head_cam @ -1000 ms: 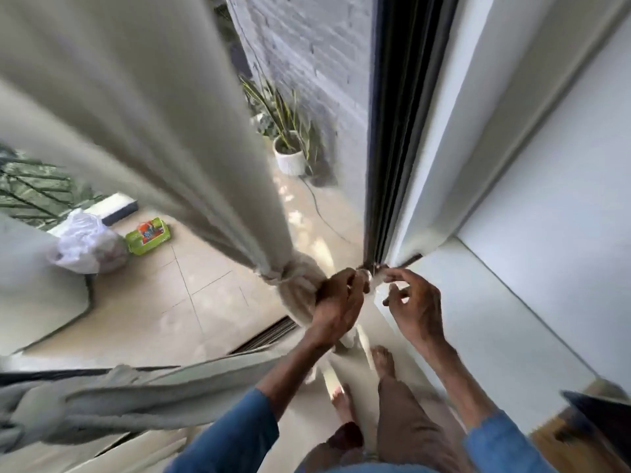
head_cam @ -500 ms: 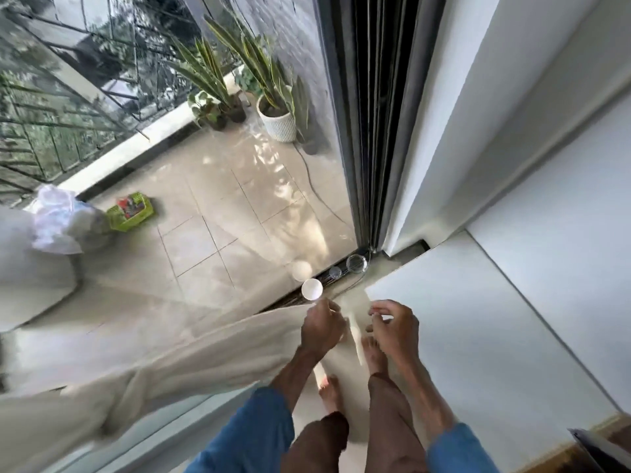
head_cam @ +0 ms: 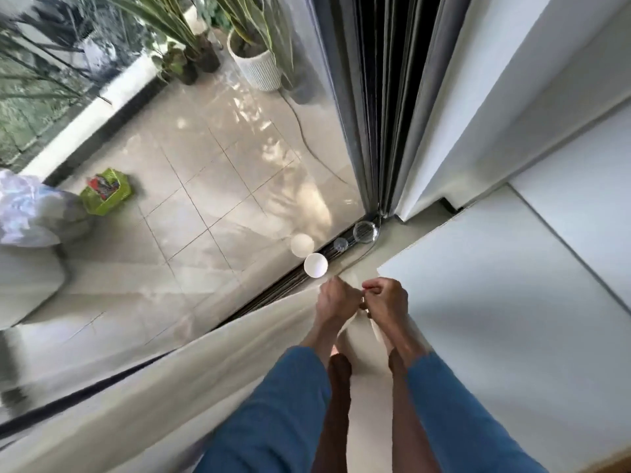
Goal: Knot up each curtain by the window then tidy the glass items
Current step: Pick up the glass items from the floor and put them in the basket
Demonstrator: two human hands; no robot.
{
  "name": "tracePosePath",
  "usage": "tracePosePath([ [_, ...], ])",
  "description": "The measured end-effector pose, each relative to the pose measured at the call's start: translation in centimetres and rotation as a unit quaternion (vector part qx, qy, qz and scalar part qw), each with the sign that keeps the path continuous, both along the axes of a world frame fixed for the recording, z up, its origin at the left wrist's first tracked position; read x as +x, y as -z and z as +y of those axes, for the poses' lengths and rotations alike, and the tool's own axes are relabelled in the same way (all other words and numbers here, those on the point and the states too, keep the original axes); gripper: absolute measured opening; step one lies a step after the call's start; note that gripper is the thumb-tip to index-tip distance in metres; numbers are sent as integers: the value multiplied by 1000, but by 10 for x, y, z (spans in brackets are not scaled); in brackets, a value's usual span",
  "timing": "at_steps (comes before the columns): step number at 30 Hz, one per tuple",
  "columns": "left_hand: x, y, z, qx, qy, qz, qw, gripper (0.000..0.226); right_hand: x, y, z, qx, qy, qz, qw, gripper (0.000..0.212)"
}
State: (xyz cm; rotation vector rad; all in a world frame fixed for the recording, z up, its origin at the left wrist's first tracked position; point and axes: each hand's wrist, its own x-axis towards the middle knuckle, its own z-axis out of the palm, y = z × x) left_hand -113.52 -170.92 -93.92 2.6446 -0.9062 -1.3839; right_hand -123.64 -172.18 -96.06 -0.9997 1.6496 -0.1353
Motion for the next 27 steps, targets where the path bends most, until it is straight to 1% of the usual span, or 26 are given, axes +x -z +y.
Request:
tracePosePath([
  [2,9,25,5,5,12,-13,1000,48,5,25,5,16,-4,7,1000,22],
  [3,14,38,6,9,19,-16,1000,55,7,37,7,16,-7,8,1000,23],
  [5,23,64,10,15,17,-13,1000,60,11,61,12,14,-19,14,1000,29],
  [7,32,85,9,7,22,-9,1000,58,18,80,12,12,-24,19,999,32],
  [11,45,132,2,-21,52,-37,998,33,34,120,5,2,-25,23,999,32],
  [13,54,160,1,-15,53,-40,998,26,43,146,3,8,-18,24,1000,35],
  [15,60,192,0,1,61,-32,998,25,52,172,0,16,-13,36,999,34],
  [18,67,234,0,11,62,-11,998,30,64,205,-7,11,-42,65,997,21],
  [21,69,264,-6,24,30,25,999,35,71,240,-12,15,-50,70,996,22],
  [23,72,296,-8,39,2,34,999,33,76,270,-14,29,-29,65,997,25],
  [25,74,328,-11,27,-35,32,999,34,82,301,-19,44,-1,62,997,26],
  [27,77,354,-15,17,-79,34,996,34,85,331,-22,69,32,47,996,16],
])
